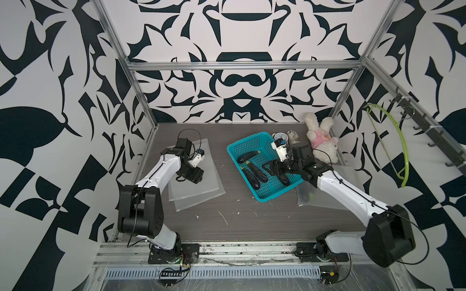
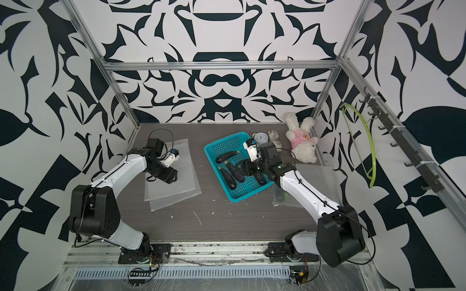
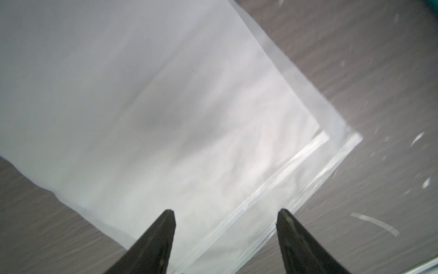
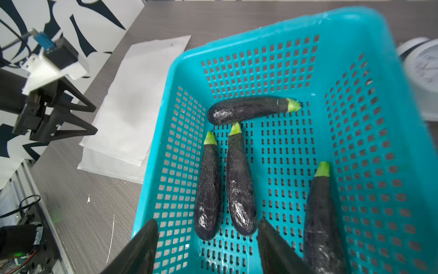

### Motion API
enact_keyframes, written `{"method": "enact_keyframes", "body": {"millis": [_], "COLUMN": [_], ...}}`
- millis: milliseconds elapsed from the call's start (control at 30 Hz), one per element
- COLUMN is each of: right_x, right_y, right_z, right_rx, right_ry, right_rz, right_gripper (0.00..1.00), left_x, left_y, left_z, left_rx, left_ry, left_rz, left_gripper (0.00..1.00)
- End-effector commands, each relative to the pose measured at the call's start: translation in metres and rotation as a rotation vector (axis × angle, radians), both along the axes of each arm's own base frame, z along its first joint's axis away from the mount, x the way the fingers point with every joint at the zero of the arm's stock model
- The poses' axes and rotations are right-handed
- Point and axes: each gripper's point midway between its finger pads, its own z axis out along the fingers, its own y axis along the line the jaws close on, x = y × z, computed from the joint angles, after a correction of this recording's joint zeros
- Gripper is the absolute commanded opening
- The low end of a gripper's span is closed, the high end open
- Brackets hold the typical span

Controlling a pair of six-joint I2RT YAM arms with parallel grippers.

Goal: Place the eggplant in a zip-top bag and seal the zipper
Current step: Open the zipper food storage bag.

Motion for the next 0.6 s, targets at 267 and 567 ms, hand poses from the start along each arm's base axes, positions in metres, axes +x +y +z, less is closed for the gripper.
{"method": "enact_keyframes", "body": {"millis": [267,567], "right_x": [-0.001,-0.004], "right_y": [0.013,0.018], "right_z": [-0.001,-0.013], "right_rx": [0.086,0.097], "right_ry": [-0.010,0.027], "right_rz": [0.044,0.069], "right_gripper": [0.68,0.68], "left_x": [-0.038,-0.054], "left_y": [0.046,0.074], "left_z": [-0.019,-0.047], "left_rx": [0.175,0.251], "left_ry": [-0.037,-0.060], "left_rz": [-0.369,-0.424], "left_gripper": [0.76,0.80]}}
